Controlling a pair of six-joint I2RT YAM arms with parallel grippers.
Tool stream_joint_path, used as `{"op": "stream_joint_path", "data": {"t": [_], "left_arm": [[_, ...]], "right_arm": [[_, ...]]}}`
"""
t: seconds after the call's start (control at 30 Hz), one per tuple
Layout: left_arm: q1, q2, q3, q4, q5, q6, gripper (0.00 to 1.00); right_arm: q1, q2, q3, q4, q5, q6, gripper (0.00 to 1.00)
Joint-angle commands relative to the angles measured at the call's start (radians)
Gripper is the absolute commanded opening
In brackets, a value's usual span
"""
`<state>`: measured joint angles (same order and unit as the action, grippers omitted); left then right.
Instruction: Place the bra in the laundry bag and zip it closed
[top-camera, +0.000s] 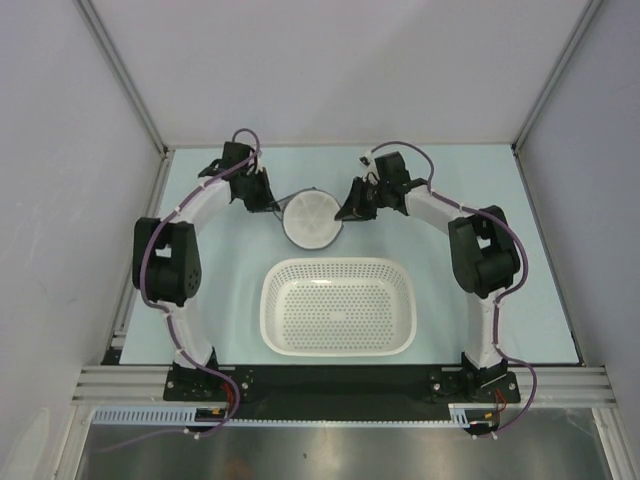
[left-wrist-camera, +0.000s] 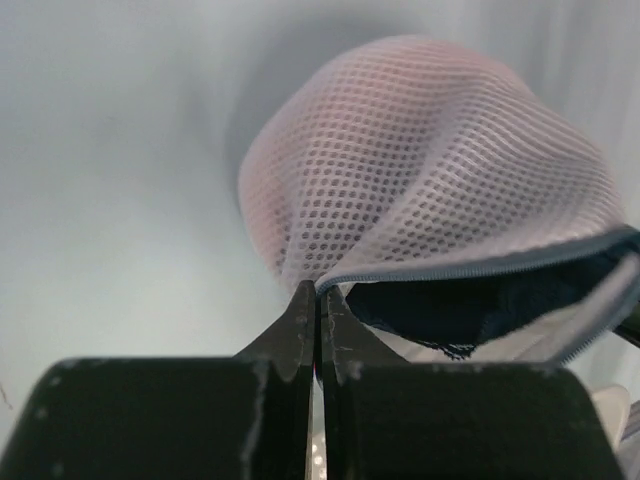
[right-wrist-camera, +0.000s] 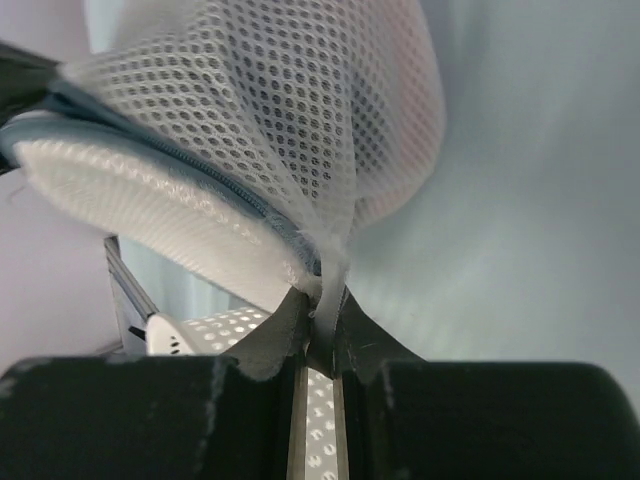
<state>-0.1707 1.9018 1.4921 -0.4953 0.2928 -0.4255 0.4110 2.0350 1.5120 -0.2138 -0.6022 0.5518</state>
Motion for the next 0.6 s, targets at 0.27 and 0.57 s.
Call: {"op": "stream_joint_path", "data": {"t": [0.27,0.57], "left_arm": [[-0.035,-0.201,-0.004,0.037,0.029,-0.038,0.00],[-0.038,-0.065,0.019,0.032,0.083,-0.052,0.00]], "right_arm": [[0.008,-0.225,-0.034,-0.039,0.110,-0.043,0.00],[0.003,-0.037,0.025,-0.084,0.058,-0.052,0.00]]}}
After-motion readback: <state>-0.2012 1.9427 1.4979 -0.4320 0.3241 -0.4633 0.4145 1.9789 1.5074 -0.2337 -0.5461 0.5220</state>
